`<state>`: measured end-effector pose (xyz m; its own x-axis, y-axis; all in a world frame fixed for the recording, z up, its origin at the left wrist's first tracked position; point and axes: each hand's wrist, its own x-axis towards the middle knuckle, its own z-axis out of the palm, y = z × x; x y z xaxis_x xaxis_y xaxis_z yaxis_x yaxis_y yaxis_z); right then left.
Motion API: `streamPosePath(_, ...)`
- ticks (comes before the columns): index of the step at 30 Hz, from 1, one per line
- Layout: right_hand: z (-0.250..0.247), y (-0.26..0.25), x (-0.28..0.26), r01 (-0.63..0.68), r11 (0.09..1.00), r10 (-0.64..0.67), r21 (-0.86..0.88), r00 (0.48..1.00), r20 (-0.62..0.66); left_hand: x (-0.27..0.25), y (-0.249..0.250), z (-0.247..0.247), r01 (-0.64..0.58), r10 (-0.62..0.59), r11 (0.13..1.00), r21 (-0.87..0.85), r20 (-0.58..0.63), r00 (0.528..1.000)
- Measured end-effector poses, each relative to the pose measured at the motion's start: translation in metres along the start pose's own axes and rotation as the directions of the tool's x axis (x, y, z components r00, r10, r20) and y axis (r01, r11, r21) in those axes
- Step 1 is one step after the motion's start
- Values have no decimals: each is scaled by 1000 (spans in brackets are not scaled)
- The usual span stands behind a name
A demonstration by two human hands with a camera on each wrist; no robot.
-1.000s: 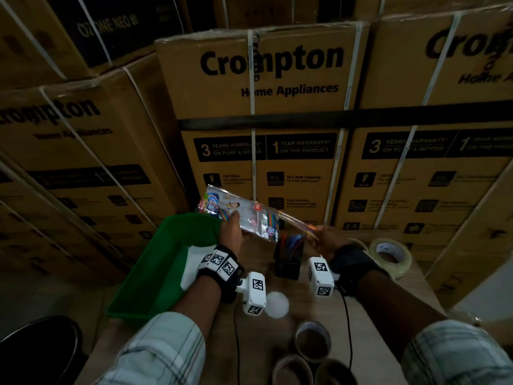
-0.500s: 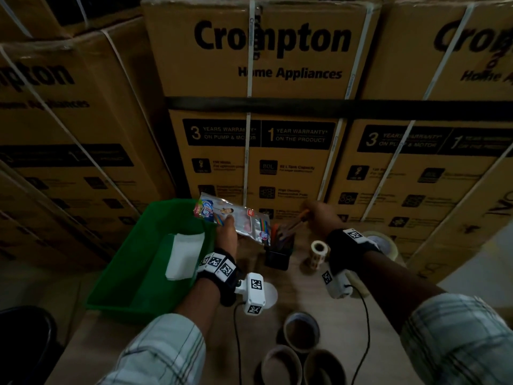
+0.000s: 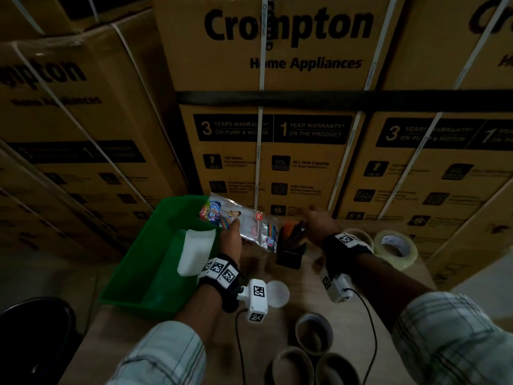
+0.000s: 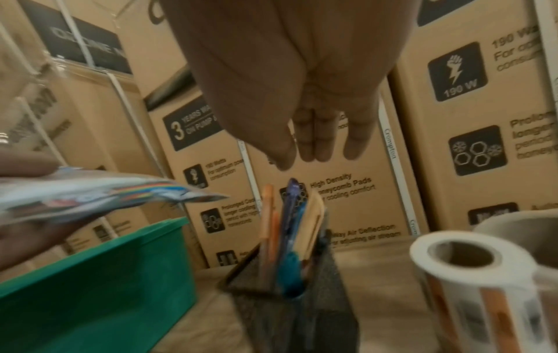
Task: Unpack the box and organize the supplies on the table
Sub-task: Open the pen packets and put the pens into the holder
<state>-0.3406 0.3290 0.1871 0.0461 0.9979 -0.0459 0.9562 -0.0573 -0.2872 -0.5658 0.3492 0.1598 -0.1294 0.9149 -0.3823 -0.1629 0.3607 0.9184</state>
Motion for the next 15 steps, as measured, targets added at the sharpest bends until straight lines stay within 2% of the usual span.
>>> streamPosePath(4,-1,-11,-4,15,991,-12,135,1000,-23,21,-20,-3,17,-14,997,-70,46,999)
streamPosePath(6,-1,-17,-8,-18,955,24,296,1000,-17,-11,3,5,7,1,998,-70,107,994)
streamPosePath(7,0,-17,-10,-57,907,58,417,998,10,-26,13,9,-10,18,998,-60,129,991)
streamPosePath(9,1,-19,-14,-122,773,121,622,992,45,-38,21,14,-41,46,999,-34,150,988)
streamPosePath(11,1,-18,-18,-226,583,180,781,973,147,-43,24,16,-56,60,998,-32,150,987)
streamPosePath(13,3,-14,-23,-344,384,132,857,939,318,-52,27,18,-63,67,998,-32,146,987)
streamPosePath(15,5,-10,-29,-415,204,47,887,909,414,-57,25,18,-77,80,997,-29,148,986)
